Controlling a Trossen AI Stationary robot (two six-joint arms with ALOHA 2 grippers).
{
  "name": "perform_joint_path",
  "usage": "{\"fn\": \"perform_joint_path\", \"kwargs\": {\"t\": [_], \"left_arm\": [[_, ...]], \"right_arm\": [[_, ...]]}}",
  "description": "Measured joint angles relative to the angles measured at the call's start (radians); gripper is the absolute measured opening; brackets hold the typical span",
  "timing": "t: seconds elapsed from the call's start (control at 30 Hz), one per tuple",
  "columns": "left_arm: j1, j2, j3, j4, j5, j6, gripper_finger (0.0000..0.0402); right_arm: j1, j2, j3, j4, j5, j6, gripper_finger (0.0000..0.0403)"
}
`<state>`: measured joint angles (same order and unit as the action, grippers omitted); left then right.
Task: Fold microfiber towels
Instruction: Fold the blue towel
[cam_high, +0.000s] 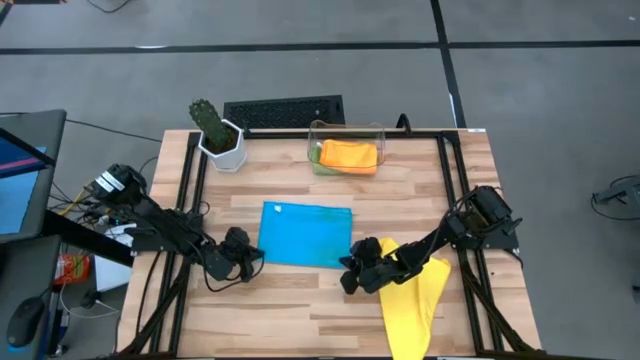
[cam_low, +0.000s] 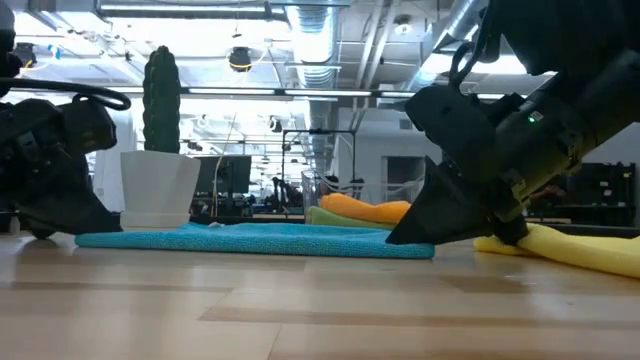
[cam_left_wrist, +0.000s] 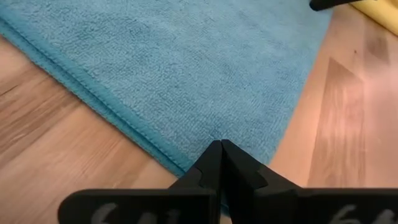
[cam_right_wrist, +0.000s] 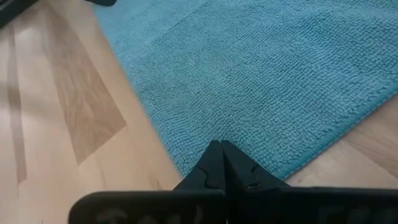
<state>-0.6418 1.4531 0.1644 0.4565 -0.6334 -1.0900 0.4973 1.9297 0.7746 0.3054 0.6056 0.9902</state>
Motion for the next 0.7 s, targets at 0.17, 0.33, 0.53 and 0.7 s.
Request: {"fn": "perform_joint_path", "kwargs": {"t": [0.17, 0.33, 0.53, 0.7], "left_arm": [[0.000, 0.029, 0.002, -0.008, -0.008, -0.014, 0.0000], [0.000, 0.028, 0.001, -0.010, -0.003, -0.018, 0.0000], [0.000, 0.031, 0.022, -0.020, -0.015, -0.022, 0.0000], [0.001, 0.033, 0.031, -0.024, -0.019, -0.020, 0.0000]], "right_arm": [[0.000, 0.000, 0.001, -0.010, 0.006, -0.002, 0.0008], [0.007, -0.056, 0.003, 0.049, 0.060, -0.095, 0.0007], [0.004, -0.079, 0.015, 0.159, 0.071, -0.244, 0.0007], [0.004, 0.014, 0.003, 0.144, 0.052, -0.142, 0.0007]]}}
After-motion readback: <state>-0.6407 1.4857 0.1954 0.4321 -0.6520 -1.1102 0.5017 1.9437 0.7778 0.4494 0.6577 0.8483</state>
